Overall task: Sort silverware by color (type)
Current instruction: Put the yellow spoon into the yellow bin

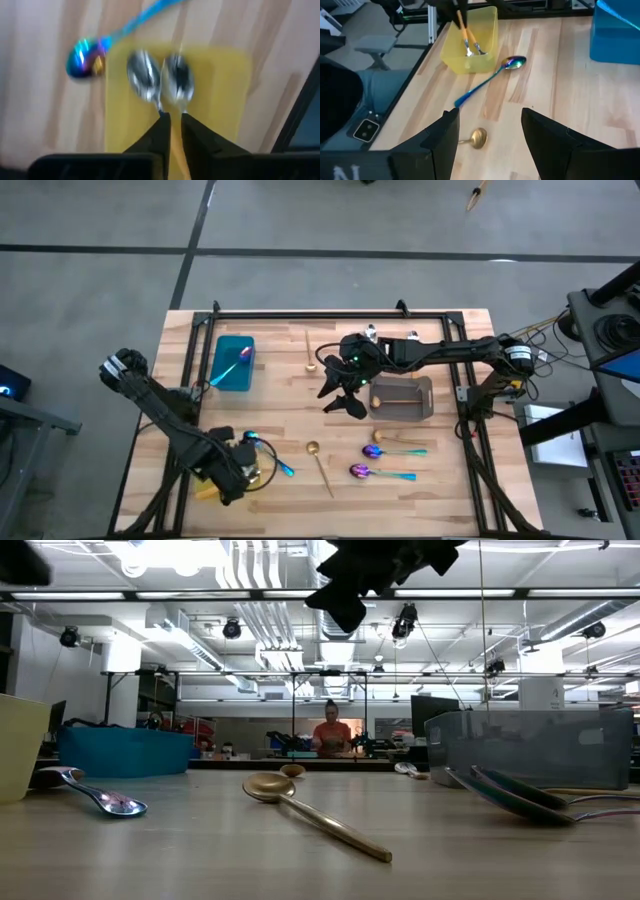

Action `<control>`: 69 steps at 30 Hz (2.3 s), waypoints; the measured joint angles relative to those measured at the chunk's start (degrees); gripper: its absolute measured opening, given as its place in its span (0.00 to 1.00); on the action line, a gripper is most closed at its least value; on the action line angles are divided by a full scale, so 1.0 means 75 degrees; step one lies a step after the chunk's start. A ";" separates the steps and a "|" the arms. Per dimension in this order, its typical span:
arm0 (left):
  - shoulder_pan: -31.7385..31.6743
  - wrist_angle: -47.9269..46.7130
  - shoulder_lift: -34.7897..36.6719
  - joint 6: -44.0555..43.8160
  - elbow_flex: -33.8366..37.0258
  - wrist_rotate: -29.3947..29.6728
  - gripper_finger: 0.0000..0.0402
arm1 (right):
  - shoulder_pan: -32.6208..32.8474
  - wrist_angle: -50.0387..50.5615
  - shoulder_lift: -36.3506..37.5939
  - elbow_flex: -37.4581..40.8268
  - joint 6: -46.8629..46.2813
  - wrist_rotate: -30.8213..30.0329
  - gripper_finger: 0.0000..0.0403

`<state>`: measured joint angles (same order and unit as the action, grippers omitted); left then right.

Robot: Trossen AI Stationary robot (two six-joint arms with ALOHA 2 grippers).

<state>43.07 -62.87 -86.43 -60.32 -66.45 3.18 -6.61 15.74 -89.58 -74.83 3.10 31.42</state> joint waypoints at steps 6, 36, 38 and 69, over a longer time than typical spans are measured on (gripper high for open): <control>0.0005 0.0526 0.0000 -0.0646 0.0555 -0.1085 0.01 | 0.0000 0.0032 0.0003 0.0000 0.0318 -0.0003 0.50; 0.1308 0.0851 -0.0712 -0.2111 0.0693 -0.0950 0.37 | -0.0006 0.0081 0.0000 0.0000 0.1139 -0.0006 0.50; 0.1320 0.0853 -0.0727 -0.2106 0.0693 -0.0958 0.37 | -0.0006 0.0079 0.0000 0.0000 0.1197 -0.0006 0.50; 0.1352 0.0846 -0.1352 -0.2006 0.0693 -0.1131 0.09 | -0.0006 0.0041 -0.0012 0.0003 0.1278 -0.0006 0.50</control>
<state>53.21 -56.53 -96.57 -75.37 -61.25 -5.30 -6.66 16.05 -89.67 -74.81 12.69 31.38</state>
